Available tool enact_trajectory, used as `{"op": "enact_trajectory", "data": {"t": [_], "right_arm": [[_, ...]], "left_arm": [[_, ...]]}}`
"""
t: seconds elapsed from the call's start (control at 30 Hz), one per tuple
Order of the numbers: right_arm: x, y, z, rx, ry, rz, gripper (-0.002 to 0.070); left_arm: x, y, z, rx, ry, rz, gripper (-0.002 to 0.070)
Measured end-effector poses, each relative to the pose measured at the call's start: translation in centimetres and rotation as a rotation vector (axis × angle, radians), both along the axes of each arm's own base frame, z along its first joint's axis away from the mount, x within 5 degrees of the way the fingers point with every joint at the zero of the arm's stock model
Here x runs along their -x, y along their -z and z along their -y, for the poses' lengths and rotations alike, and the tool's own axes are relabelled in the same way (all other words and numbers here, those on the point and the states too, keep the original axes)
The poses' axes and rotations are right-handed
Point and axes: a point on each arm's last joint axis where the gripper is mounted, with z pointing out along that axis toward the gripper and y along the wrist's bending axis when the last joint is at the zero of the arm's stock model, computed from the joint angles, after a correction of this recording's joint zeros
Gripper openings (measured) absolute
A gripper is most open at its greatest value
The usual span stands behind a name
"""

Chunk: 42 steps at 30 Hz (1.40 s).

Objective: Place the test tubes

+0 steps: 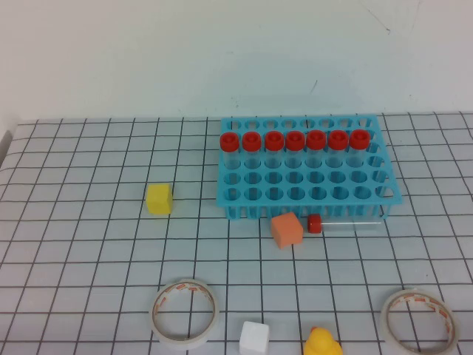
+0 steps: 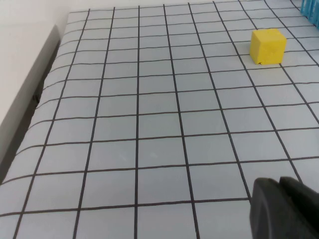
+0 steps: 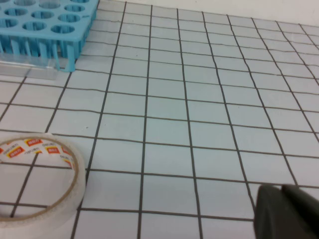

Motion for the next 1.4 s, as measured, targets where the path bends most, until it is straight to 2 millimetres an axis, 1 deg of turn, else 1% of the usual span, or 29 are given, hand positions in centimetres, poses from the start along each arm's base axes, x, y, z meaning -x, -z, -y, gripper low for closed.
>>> {"op": "enact_trajectory", "data": {"t": [0.3,1.2,1.3,1.4], "right_arm": [[0.00,0.00,0.01,0.002,0.000,0.000,-0.0001],[-0.02,-0.01,0.00,0.002,-0.001,0.006,-0.0001],[-0.14,-0.10,-0.02,0.003,-0.004,0.036,-0.0001],[-0.37,-0.89,-0.09,0.007,-0.012,0.136,-0.0001]], "left_arm": [[-0.01,-0.03,-0.10,-0.036,-0.001,0.005,-0.0001],[-0.01,-0.03,-0.12,-0.048,0.001,0.006,-0.0001],[-0.06,-0.18,-0.13,-0.050,-0.001,0.023,-0.0001],[-0.26,-0.73,-0.17,-0.049,-0.007,0.105,-0.0001]]}}
